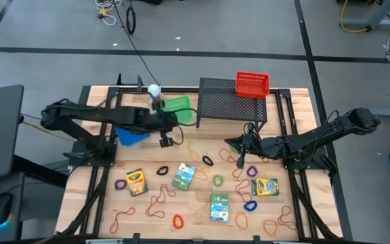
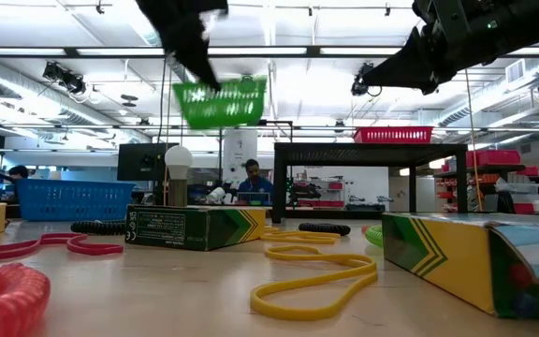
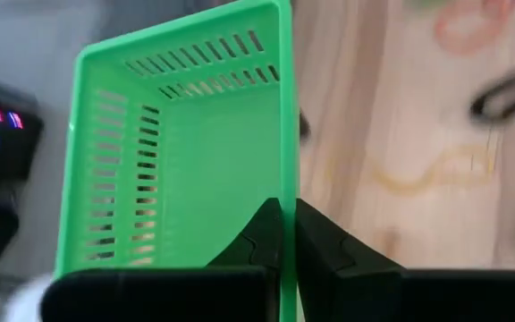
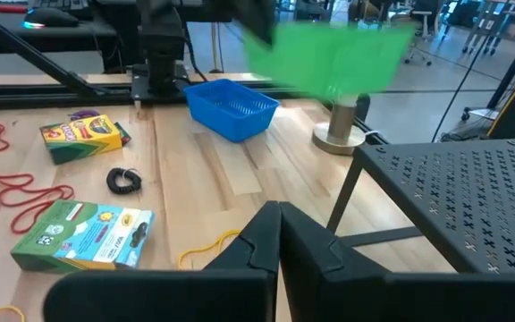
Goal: Pick & Place Office Desk Supplies
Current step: Put the green bin on the shelf
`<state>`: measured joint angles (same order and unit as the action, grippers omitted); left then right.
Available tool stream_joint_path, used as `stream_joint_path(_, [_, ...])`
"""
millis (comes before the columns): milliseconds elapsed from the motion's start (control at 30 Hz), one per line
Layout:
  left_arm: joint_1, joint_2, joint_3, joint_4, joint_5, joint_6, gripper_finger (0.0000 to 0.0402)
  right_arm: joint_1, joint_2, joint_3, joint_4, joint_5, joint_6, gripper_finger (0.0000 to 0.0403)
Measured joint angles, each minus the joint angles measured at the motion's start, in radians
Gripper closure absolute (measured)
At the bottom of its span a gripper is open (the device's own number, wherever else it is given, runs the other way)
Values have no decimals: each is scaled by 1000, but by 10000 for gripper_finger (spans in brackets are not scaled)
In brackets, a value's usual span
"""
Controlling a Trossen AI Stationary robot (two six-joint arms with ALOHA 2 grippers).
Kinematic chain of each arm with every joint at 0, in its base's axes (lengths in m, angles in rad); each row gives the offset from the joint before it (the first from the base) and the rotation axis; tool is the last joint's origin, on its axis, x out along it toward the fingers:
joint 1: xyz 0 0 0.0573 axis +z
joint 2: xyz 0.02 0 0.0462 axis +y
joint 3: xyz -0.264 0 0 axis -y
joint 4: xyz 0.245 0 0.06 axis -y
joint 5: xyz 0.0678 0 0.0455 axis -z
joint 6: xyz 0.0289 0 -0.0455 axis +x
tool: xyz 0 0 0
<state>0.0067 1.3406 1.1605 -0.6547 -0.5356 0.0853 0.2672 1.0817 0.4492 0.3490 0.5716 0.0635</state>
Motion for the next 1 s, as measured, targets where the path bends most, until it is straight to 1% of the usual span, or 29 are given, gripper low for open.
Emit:
stream_joint_path(100, [52,-35,31,92,39,123,387,0,0,0,-1,0,0,392])
stream_joint_path(200, [143,-16,95,135,139,235,387,0,0,0,-2,0,0,392])
stream_joint_path(267, [203,30,151,166,216,303,387,0,0,0,-2,-1,0,392])
stream_joint_path(333, [254,94,210,158,286,369,387,0,0,0,-2,-1,0,392])
stream_joint_path(400, [291,167,274,159,354,428,387,0,0,0,-2,-3,-2,392])
stream_joint_path(467, [315,240,336,148,398,483,387,0,0,0,-2,-3,-10,392])
stream_joint_path(600, [354,374,456,123,437,557,387,0,0,0,-2,-3,-10,392])
stream_joint_path(767, [384,505,598,66,466,571,387,0,0,0,-2,-3,-10,392])
stream_joint_path(900, [386,574,677,23,469,571,387,0,0,0,-2,-7,-12,392])
stream_joint_path(1000, [386,605,703,12,470,555,387,0,0,0,-2,-8,-15,392])
